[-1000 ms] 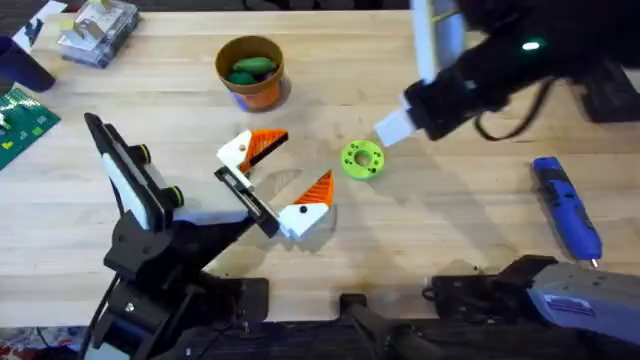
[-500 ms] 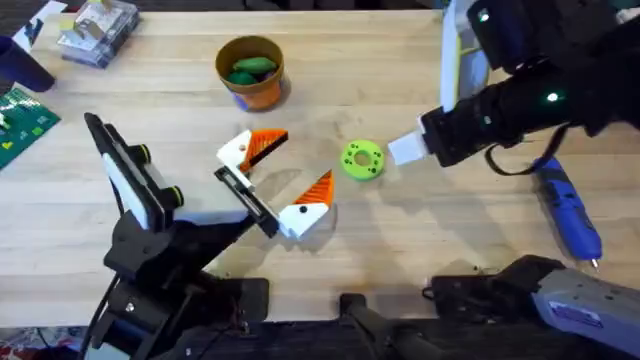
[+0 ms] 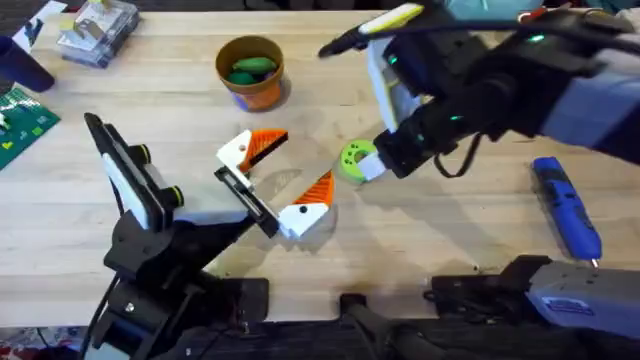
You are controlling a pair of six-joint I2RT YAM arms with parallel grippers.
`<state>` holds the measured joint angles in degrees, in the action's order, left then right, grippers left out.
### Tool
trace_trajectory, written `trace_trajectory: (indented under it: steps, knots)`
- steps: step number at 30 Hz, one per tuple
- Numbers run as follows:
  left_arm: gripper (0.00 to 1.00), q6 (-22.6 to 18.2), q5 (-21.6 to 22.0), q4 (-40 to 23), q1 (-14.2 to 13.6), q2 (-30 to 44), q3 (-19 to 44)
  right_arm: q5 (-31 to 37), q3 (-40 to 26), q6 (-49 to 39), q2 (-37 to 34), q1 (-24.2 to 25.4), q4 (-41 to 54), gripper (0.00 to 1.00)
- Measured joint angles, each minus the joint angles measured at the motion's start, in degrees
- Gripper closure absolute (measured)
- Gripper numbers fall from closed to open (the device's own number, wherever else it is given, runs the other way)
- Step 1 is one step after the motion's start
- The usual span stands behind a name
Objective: Pick up the gripper from the table and insert it into the empty holder that is missing its gripper. Then pick up a screw, insert it into the mounting hole, and use the screwdriver to tighten it. Finally, clean up the table by picking up the vegetable and placing it into the bucket.
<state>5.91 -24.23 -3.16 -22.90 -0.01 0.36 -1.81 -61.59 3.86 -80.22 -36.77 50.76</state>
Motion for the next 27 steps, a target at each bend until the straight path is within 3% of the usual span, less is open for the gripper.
trace_trajectory:
  steps: [14, 27]
  knots:
    - [0.012, 0.00, 0.00, 0.00, 0.00, 0.00, 0.00, 3.04, 0.09, -0.90, -10.31, -2.23, -2.70, 0.565]
    - [0.015, 0.00, 0.01, 0.00, 0.00, 0.01, 0.00, 3.41, 0.16, -0.98, -13.19, -2.21, -4.45, 0.593]
